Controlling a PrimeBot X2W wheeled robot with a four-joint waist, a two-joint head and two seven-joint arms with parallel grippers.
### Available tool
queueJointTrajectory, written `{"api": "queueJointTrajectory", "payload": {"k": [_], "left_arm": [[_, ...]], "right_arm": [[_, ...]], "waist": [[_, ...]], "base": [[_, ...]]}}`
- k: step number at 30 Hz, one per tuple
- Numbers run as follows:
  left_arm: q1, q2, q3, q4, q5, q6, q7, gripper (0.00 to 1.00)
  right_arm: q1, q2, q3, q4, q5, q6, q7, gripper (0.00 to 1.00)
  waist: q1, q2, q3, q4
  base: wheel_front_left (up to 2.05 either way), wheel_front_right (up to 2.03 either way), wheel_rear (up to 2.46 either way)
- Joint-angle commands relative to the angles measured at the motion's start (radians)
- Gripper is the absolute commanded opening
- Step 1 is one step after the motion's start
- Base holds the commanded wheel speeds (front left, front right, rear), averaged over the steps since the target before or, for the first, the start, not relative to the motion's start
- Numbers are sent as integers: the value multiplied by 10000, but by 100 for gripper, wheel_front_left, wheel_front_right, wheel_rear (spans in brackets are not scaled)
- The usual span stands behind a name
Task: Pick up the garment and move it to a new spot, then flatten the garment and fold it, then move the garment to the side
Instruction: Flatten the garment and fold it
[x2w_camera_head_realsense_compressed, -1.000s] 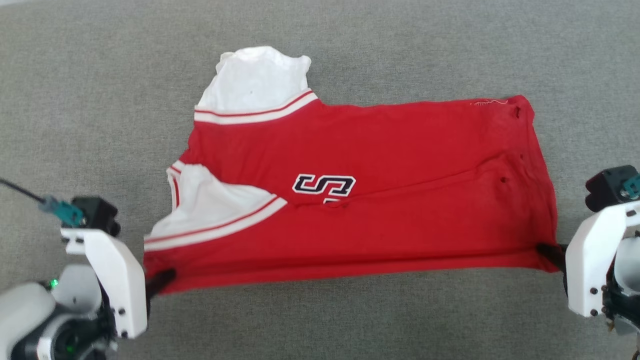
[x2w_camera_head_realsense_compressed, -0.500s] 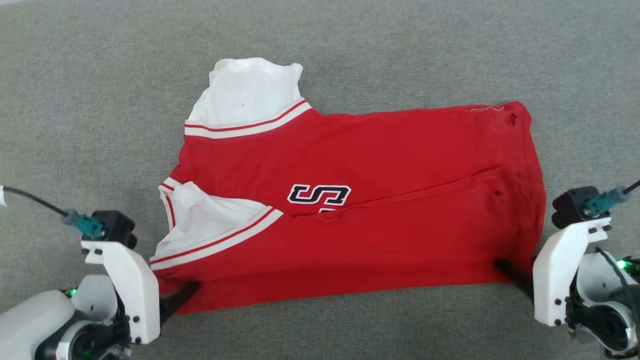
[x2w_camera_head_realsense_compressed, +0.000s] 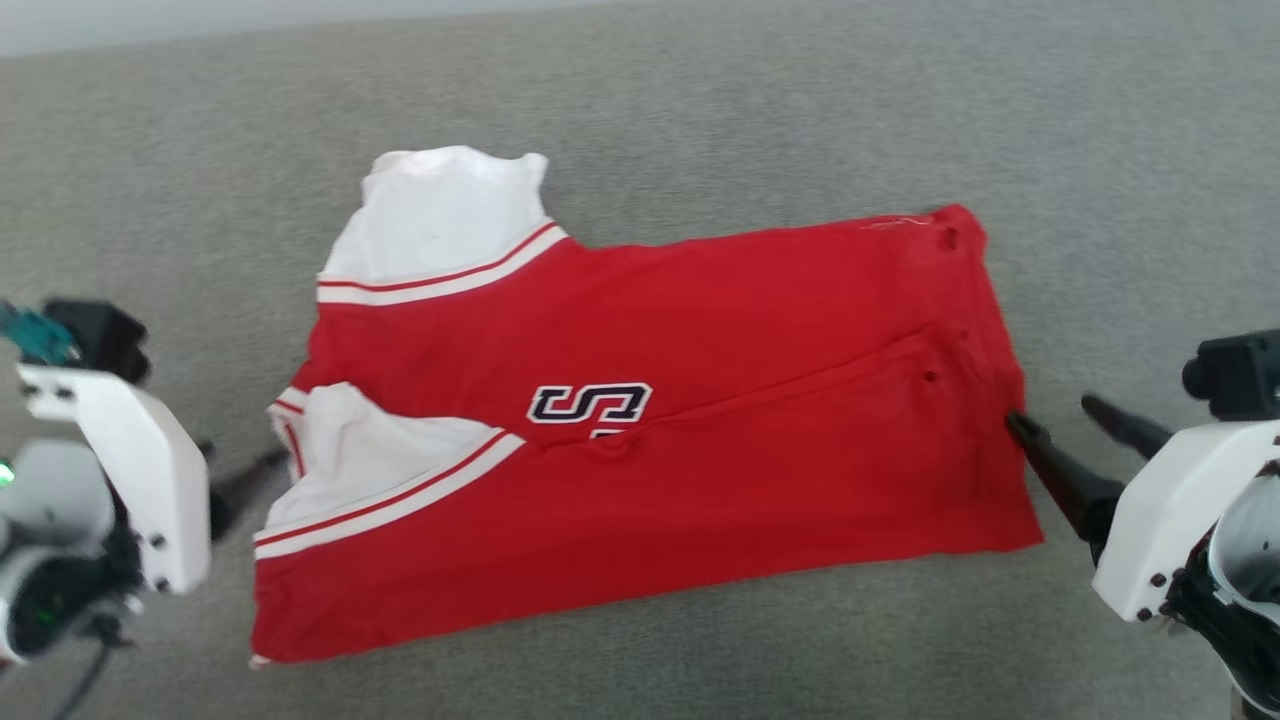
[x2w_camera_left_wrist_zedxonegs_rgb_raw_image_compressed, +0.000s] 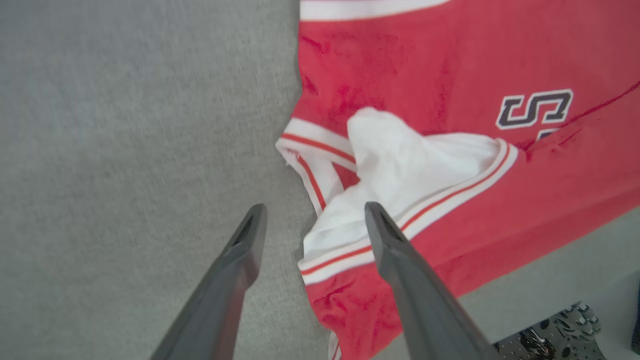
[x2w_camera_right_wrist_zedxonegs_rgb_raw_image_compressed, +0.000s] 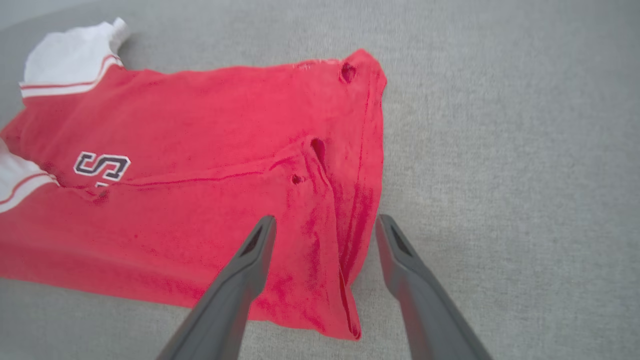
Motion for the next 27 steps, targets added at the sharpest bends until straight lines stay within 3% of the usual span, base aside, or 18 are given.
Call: {"api": "queueJointTrajectory", "payload": {"k": [1,8,17,27], "left_arm": [[-276,83,104,0,154,15,105,100],[-1476,214,486,711,590,-379,640,100],[-3164,-373,668,2295,1260,-1056,1557,100],[-4776,-1219,588,4076,1678,-1264,2847,100]], "right_arm": [[21,47,53,-195,-56,0,-279,100],[-468,538,262,-774,-551,0,-2684,100],[-1051,1159,513,-530,-1274,0,-5948,100],[-1522,1571,1053,453,-1326,0,-7546,100]], "waist": [[0,0,-3,-198],[0,0,225,-997],[0,0,723,-2059],[0,0,1398,-2879]], "base": [[0,0,0],[0,0,0],[0,0,0],[0,0,0]]}}
